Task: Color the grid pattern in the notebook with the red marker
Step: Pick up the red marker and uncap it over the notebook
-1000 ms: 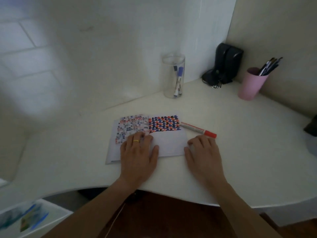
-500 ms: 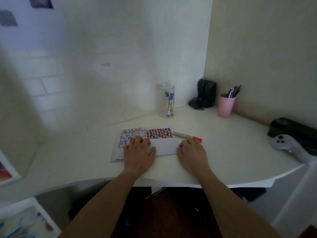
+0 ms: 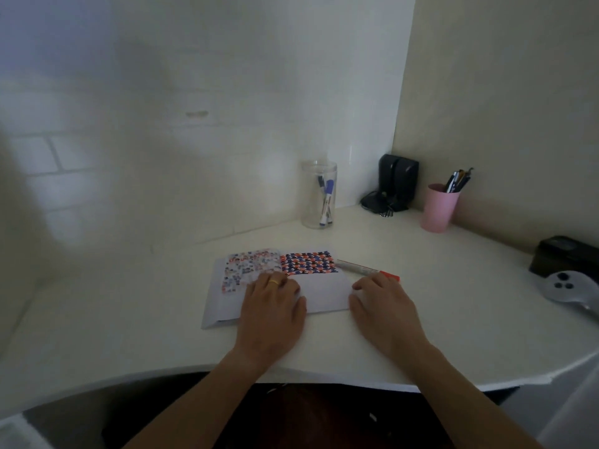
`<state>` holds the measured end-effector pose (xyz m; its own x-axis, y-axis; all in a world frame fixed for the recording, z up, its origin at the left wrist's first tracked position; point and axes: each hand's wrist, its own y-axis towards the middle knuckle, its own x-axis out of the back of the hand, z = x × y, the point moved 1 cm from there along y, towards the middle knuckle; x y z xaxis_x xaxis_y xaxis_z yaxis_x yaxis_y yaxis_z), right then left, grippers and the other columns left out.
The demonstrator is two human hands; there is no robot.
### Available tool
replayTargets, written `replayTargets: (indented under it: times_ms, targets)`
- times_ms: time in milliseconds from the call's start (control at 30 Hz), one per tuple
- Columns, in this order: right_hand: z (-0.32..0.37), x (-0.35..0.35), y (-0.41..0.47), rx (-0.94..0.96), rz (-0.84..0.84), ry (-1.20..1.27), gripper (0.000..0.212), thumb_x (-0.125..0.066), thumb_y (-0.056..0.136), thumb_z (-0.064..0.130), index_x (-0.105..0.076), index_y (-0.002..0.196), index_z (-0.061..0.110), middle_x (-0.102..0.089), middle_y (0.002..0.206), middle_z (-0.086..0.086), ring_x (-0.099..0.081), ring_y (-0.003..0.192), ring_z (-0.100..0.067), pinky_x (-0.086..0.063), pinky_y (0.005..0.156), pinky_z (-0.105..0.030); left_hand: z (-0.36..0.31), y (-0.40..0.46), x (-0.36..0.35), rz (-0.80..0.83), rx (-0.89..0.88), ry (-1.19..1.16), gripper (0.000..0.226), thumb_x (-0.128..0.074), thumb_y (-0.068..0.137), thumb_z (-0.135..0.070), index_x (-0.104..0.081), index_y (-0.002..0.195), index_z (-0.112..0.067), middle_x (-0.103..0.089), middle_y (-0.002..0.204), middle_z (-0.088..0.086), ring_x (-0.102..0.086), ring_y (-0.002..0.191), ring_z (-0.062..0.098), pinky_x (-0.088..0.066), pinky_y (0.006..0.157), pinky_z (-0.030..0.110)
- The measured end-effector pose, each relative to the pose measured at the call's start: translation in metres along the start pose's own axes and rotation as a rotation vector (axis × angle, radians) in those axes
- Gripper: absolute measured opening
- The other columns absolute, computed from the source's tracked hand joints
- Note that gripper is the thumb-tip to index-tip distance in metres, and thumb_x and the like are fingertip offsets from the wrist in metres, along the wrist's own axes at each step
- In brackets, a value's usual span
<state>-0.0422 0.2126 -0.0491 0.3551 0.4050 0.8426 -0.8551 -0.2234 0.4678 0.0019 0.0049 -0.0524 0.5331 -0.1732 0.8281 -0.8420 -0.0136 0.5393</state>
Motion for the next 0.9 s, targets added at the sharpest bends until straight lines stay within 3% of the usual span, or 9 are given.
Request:
replayTargets:
  times_ms: [167, 333, 433, 533, 600, 733, 900]
  targets:
    - [-0.001, 0.001, 0.023, 0.024, -0.064, -0.131, 0.029, -0.066, 0.089, 0.013, -0.071, 0.117, 0.010, -0.068, 0.119, -0.012, -0.060, 0.105, -0.036, -0.053, 0.084, -0.043, 0.006, 0.005, -0.009, 0.040, -0.038, -0.026, 0.029, -0.049, 0.094, -0.034, -0.070, 0.100, -0.015, -0.069, 0.109, 0.005, -0.058, 0.110, 0.027, -0.048, 0.099, 0.042]
    - [-0.010, -0.008, 0.056, 0.024, 0.130, -0.400, 0.054, -0.048, 0.091, 0.008, -0.049, 0.144, 0.017, -0.058, 0.139, -0.007, -0.054, 0.121, -0.032, -0.045, 0.093, -0.039, 0.008, 0.007, -0.014, 0.115, -0.034, -0.058, 0.030, -0.044, 0.100, -0.033, -0.068, 0.107, -0.016, -0.067, 0.119, 0.004, -0.054, 0.123, 0.025, -0.041, 0.112, 0.041]
    - [-0.010, -0.014, 0.066, 0.060, 0.201, -0.493, 0.046, -0.046, 0.091, 0.008, -0.050, 0.135, 0.021, -0.063, 0.124, -0.002, -0.059, 0.112, -0.026, -0.046, 0.087, -0.036, 0.010, 0.007, -0.016, 0.144, -0.020, -0.054, 0.034, -0.037, 0.103, -0.035, -0.066, 0.114, -0.021, -0.063, 0.128, -0.001, -0.045, 0.132, 0.022, -0.036, 0.115, 0.037]
    - [-0.007, -0.016, 0.080, 0.089, 0.140, -0.495, 0.040, -0.052, 0.090, 0.007, -0.057, 0.127, 0.023, -0.066, 0.116, -0.001, -0.061, 0.104, -0.024, -0.046, 0.078, -0.033, 0.012, 0.006, -0.016, 0.166, -0.015, -0.058, 0.038, -0.032, 0.104, -0.037, -0.064, 0.120, -0.025, -0.059, 0.138, -0.006, -0.038, 0.140, 0.020, -0.031, 0.119, 0.036]
    - [0.000, -0.018, 0.089, 0.070, 0.068, -0.387, 0.038, -0.055, 0.092, 0.008, -0.061, 0.127, 0.023, -0.067, 0.113, -0.001, -0.061, 0.099, -0.023, -0.047, 0.074, -0.033, 0.011, 0.006, -0.015, 0.180, -0.002, -0.072, 0.040, -0.031, 0.104, -0.039, -0.063, 0.125, -0.027, -0.057, 0.143, -0.008, -0.035, 0.144, 0.020, -0.032, 0.119, 0.037]
    - [0.030, -0.022, 0.107, 0.013, 0.000, 0.123, 0.032, -0.065, 0.094, 0.017, -0.069, 0.126, 0.021, -0.071, 0.109, -0.001, -0.065, 0.087, -0.018, -0.056, 0.078, -0.034, 0.010, 0.007, -0.011, 0.192, -0.012, -0.074, 0.044, -0.029, 0.103, -0.045, -0.061, 0.129, -0.030, -0.056, 0.146, -0.013, -0.034, 0.146, 0.018, -0.034, 0.112, 0.040]
    - [0.060, -0.035, 0.129, -0.237, 0.169, 0.808, 0.030, -0.077, 0.088, 0.013, -0.076, 0.118, 0.012, -0.075, 0.098, -0.003, -0.070, 0.077, -0.012, -0.059, 0.065, -0.020, 0.026, 0.016, -0.002, 0.259, -0.112, -0.103, 0.053, -0.021, 0.099, -0.054, -0.062, 0.126, -0.033, -0.057, 0.144, -0.014, -0.038, 0.138, 0.016, -0.043, 0.106, 0.041]
